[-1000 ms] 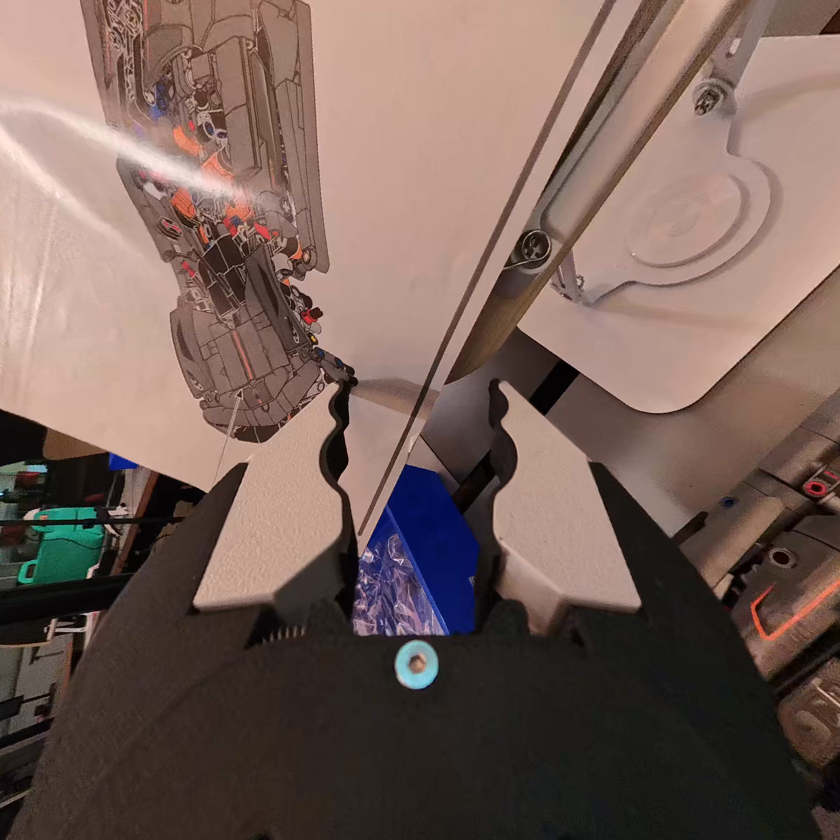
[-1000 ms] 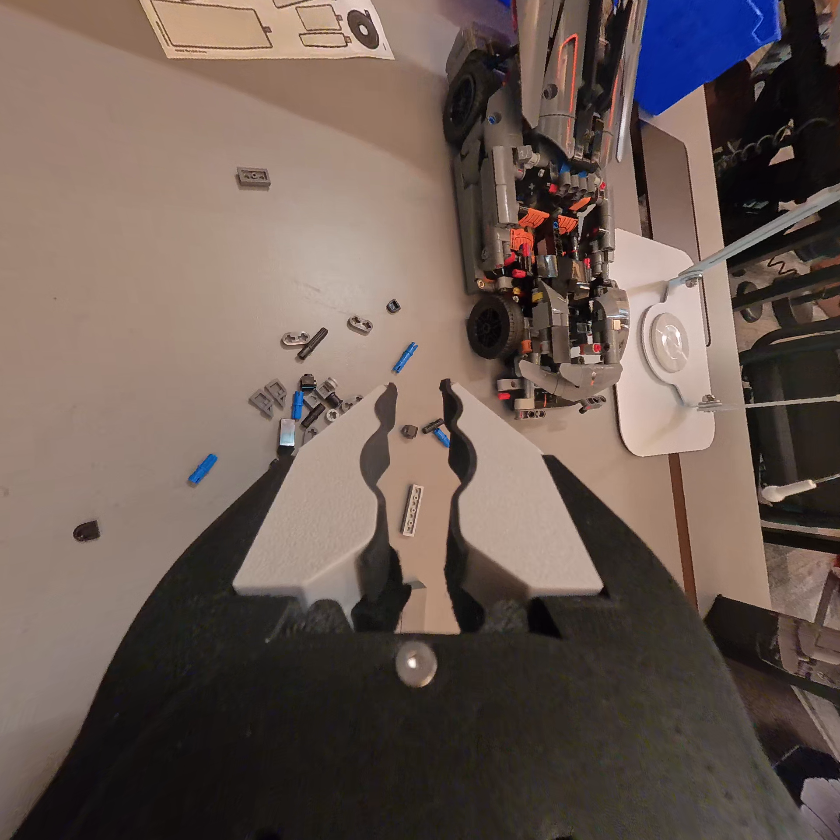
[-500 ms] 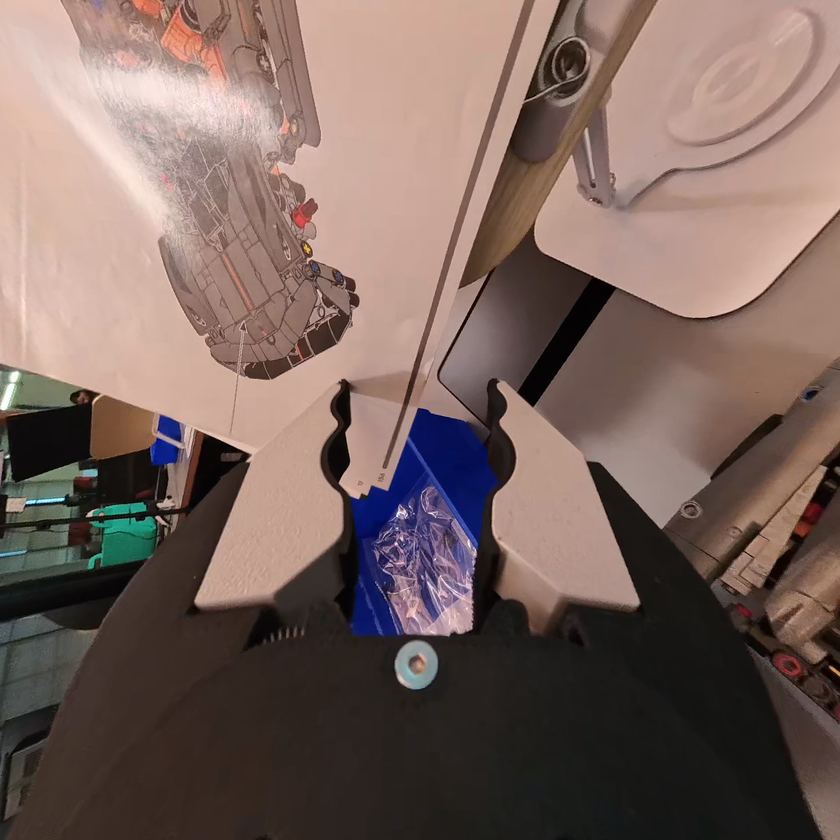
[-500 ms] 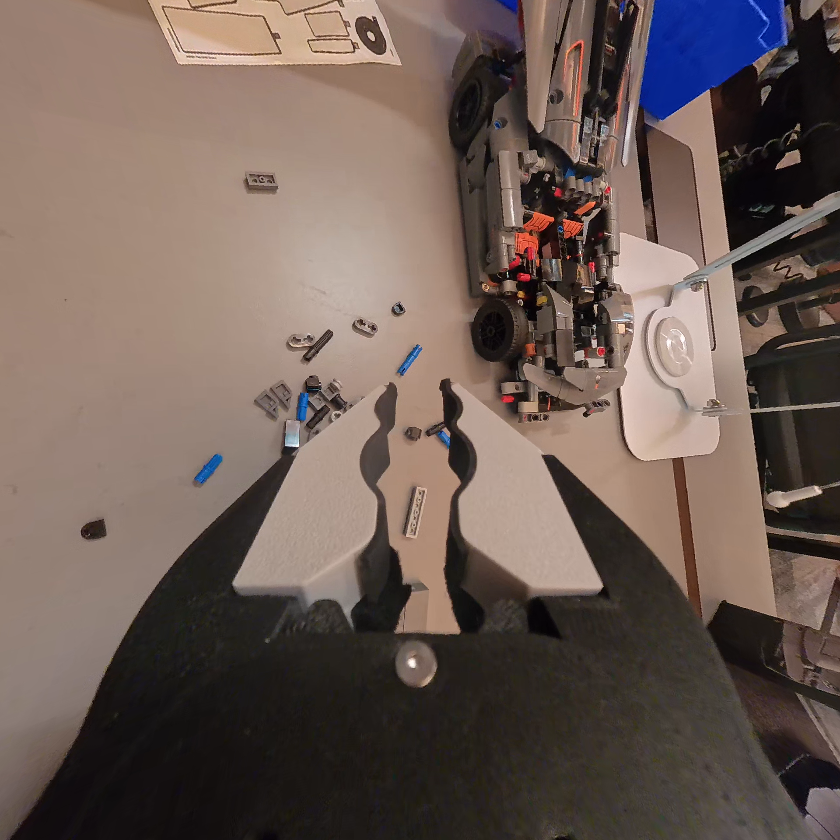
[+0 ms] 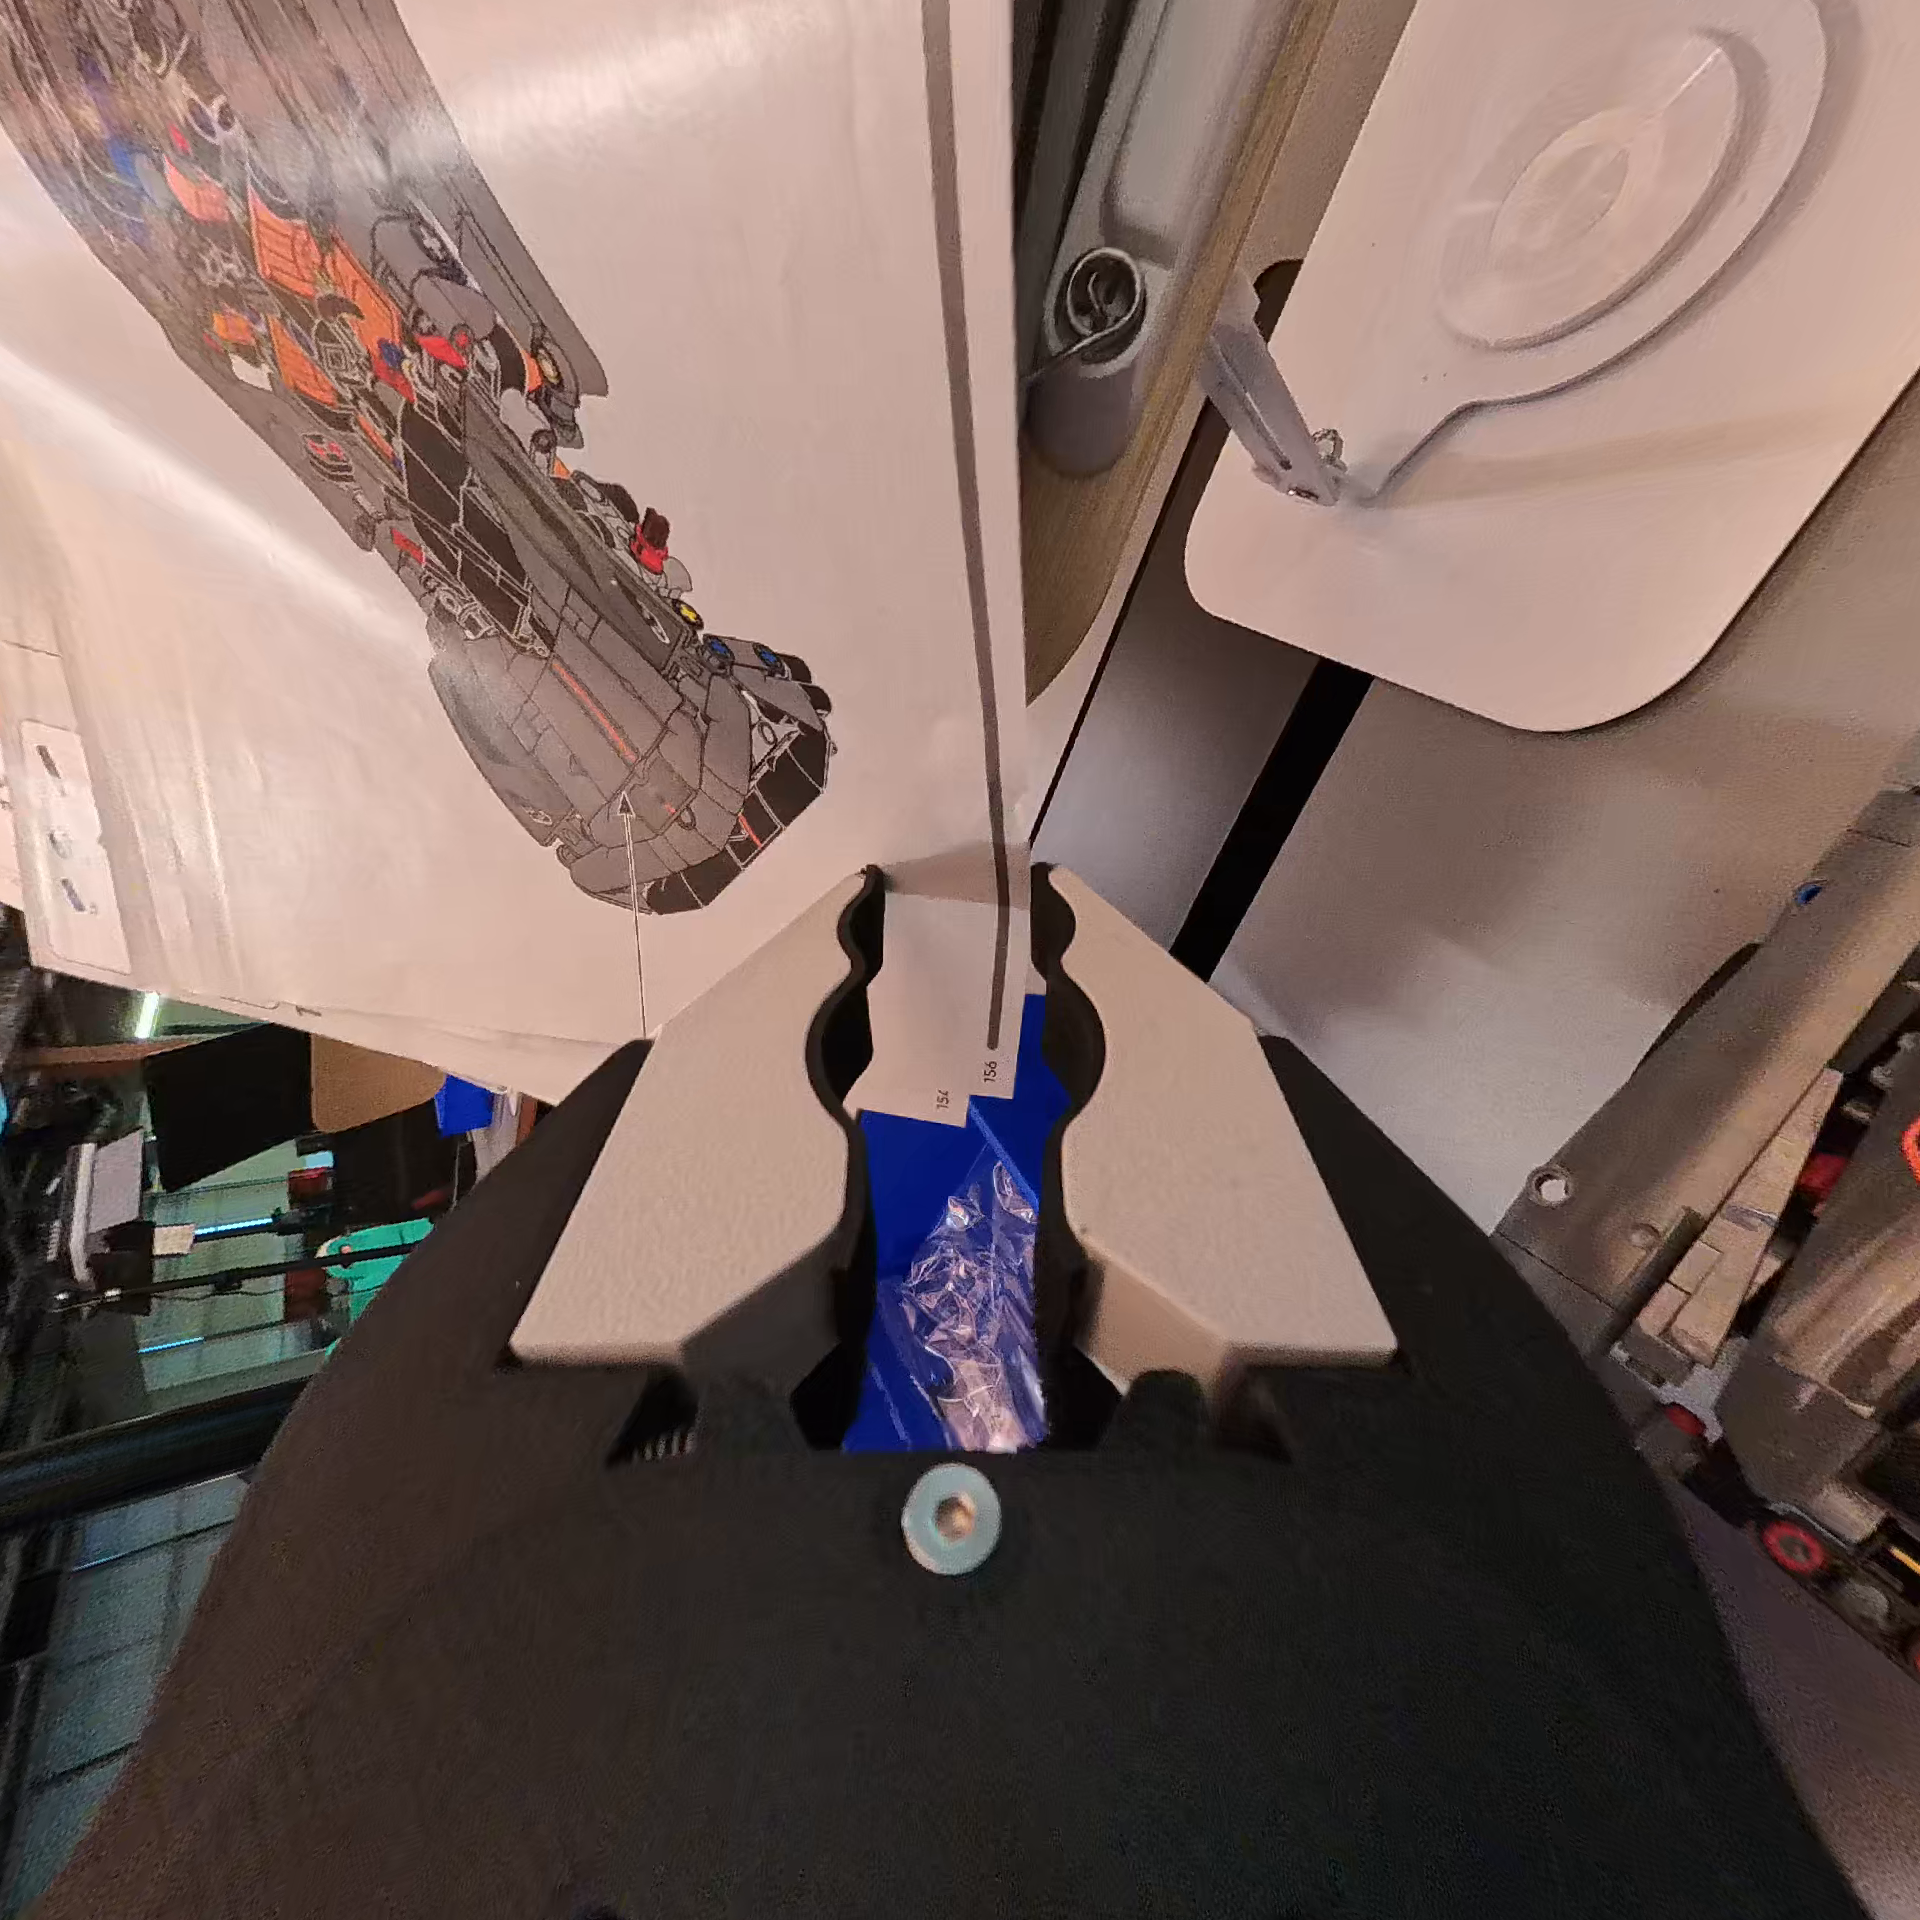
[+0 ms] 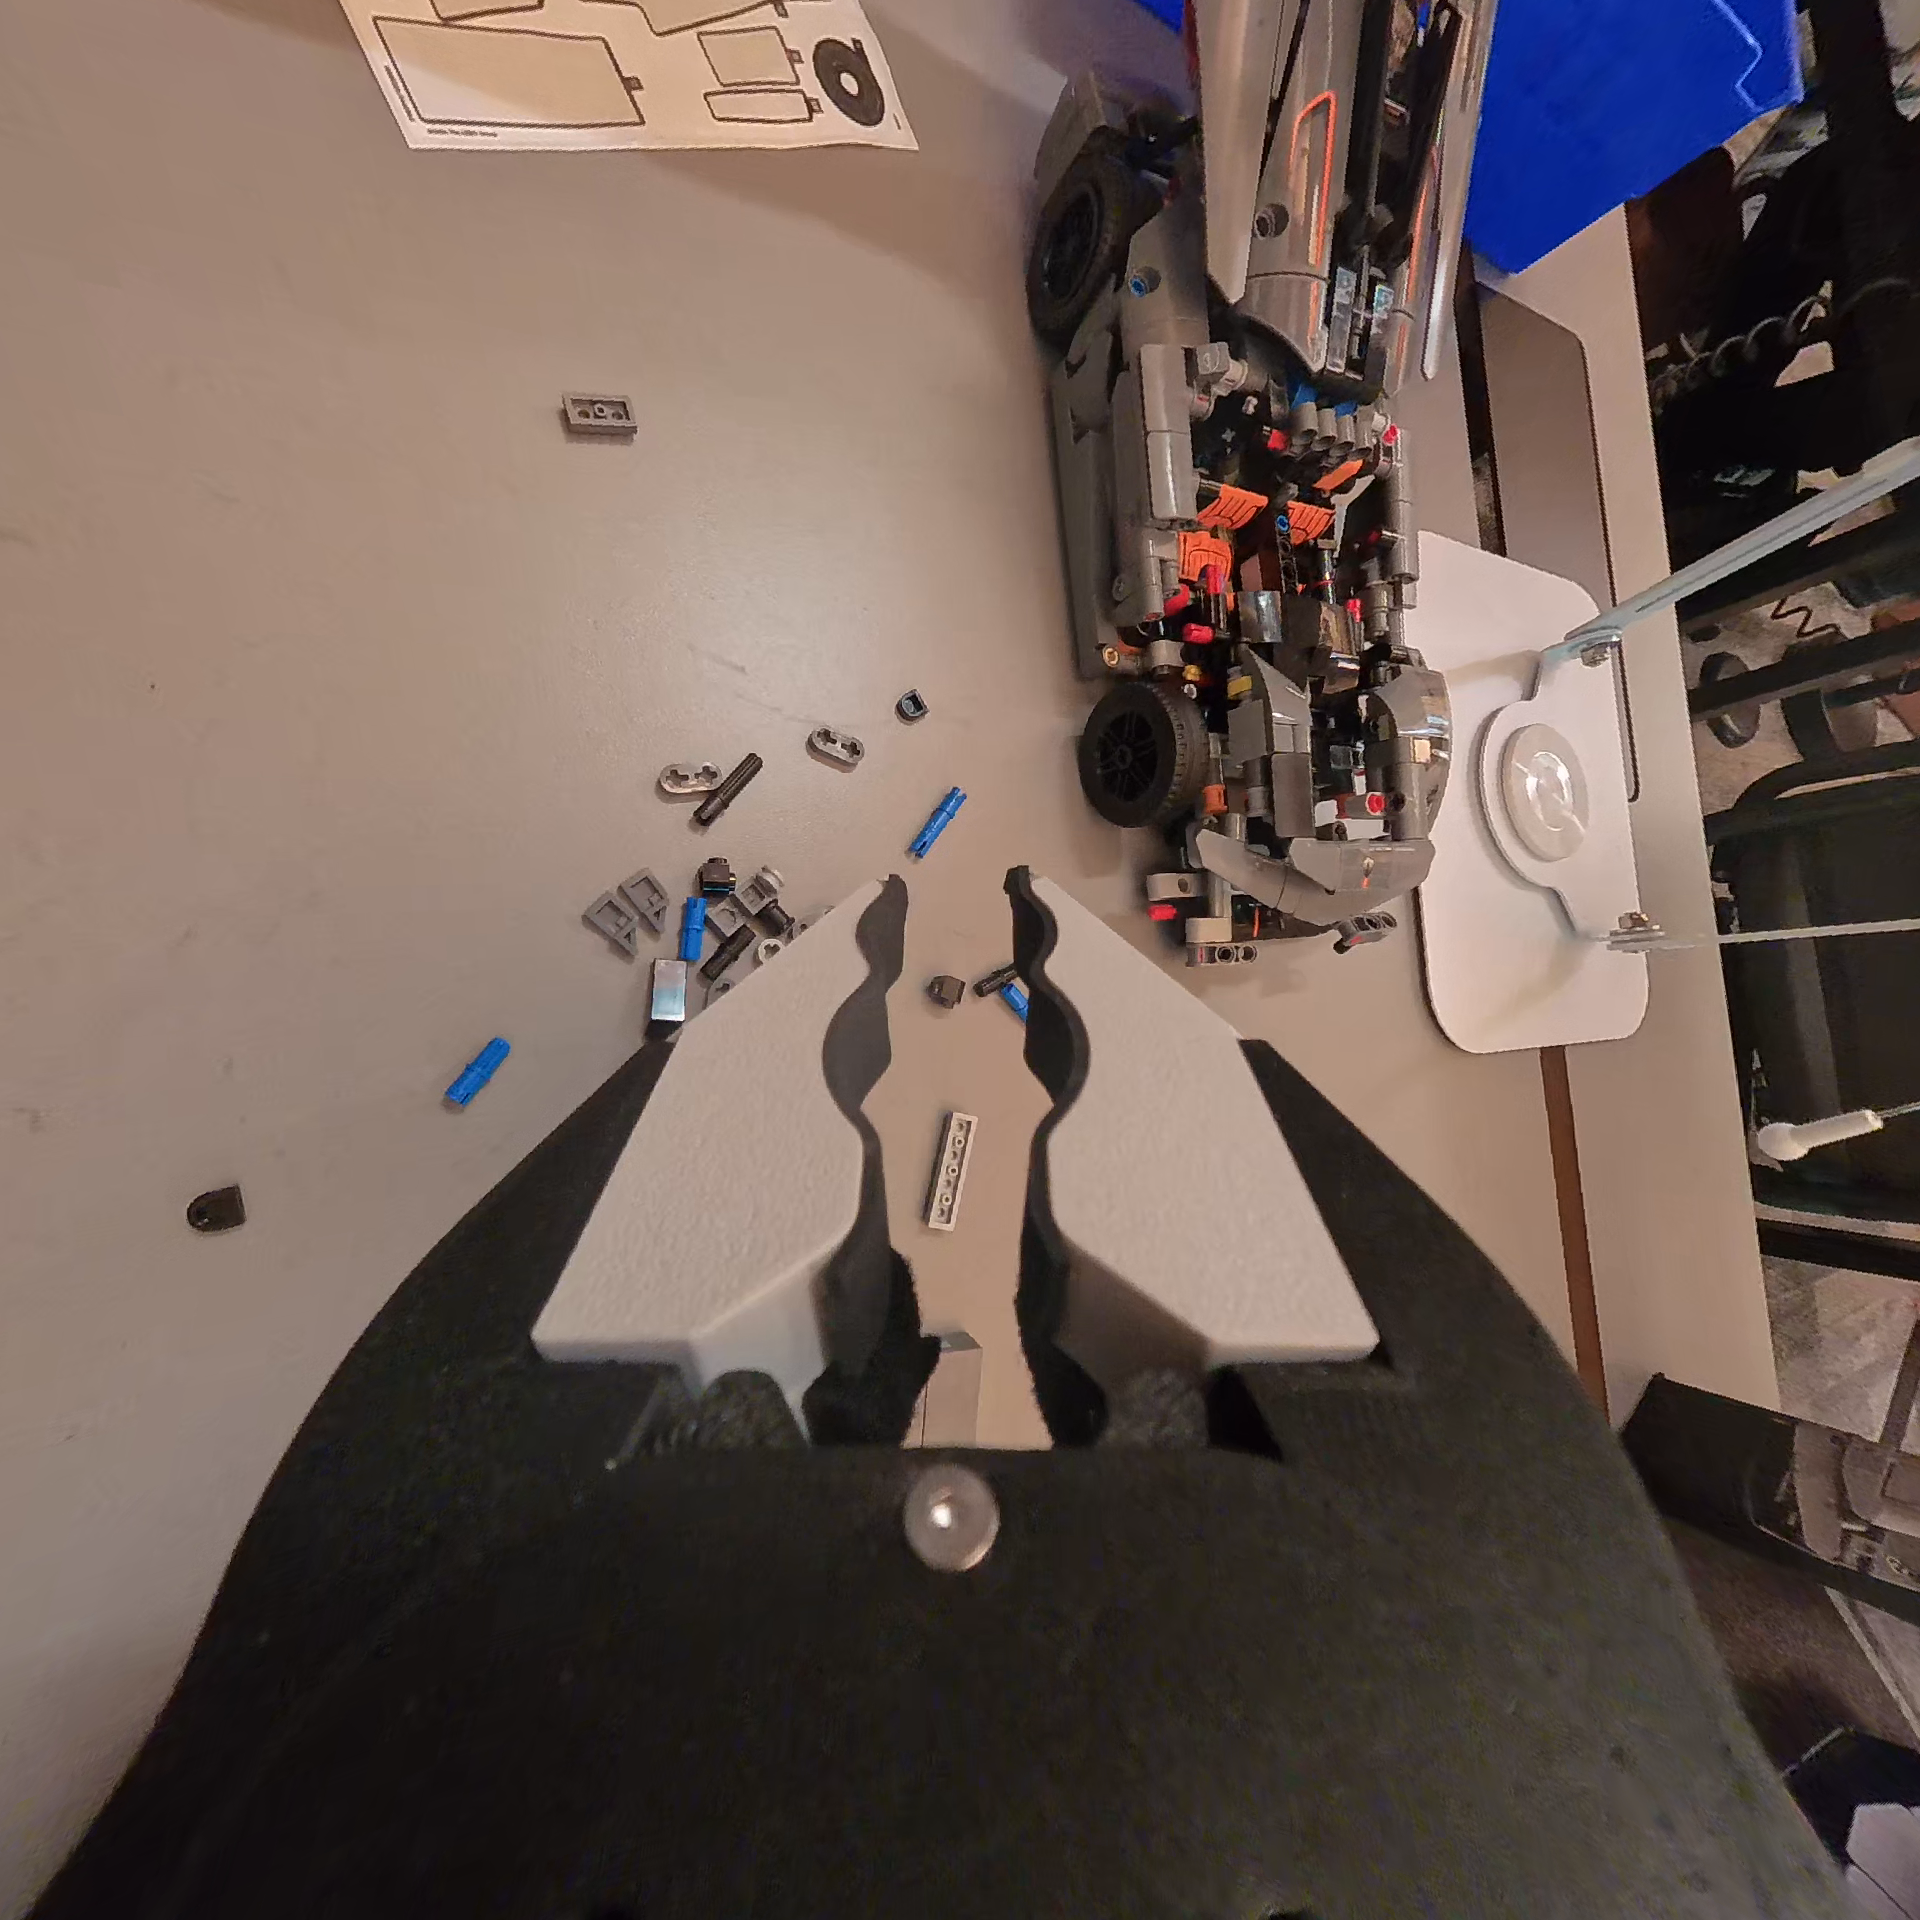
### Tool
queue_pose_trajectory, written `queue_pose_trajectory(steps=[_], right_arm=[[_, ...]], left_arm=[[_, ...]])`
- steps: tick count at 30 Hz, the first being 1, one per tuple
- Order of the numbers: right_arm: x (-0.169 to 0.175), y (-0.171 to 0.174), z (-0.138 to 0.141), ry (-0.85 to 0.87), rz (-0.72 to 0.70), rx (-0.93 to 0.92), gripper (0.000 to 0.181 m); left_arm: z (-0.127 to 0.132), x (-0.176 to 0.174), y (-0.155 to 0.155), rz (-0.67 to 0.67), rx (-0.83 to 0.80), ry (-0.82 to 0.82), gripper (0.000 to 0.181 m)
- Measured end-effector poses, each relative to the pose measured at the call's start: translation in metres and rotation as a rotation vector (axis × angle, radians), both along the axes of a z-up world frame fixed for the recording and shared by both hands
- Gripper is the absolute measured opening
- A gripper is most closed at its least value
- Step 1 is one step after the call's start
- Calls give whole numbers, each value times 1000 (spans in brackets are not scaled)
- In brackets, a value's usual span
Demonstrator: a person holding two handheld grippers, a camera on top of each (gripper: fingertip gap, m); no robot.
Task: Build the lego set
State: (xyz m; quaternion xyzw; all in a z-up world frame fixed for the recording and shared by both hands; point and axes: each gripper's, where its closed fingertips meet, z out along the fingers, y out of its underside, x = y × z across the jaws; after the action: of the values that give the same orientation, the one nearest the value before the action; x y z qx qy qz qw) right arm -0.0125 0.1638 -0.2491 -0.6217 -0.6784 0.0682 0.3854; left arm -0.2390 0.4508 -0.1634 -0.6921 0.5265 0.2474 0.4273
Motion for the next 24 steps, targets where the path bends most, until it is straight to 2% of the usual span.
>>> queue_pose_trajectory(steps=[11, 21, 24], right_arm=[[0, 0, 0, -1, 1, -1, 18], [0, 0, -1, -3, 1, -3, 18], [0, 0, -1, -2, 2, -3, 18]], left_arm=[[0, 1, -2, -36, -44, 26, 20], [-3, 1, -4, -66, -105, 81, 26], [-2, 0, -3, -62, -112, 104, 23]])
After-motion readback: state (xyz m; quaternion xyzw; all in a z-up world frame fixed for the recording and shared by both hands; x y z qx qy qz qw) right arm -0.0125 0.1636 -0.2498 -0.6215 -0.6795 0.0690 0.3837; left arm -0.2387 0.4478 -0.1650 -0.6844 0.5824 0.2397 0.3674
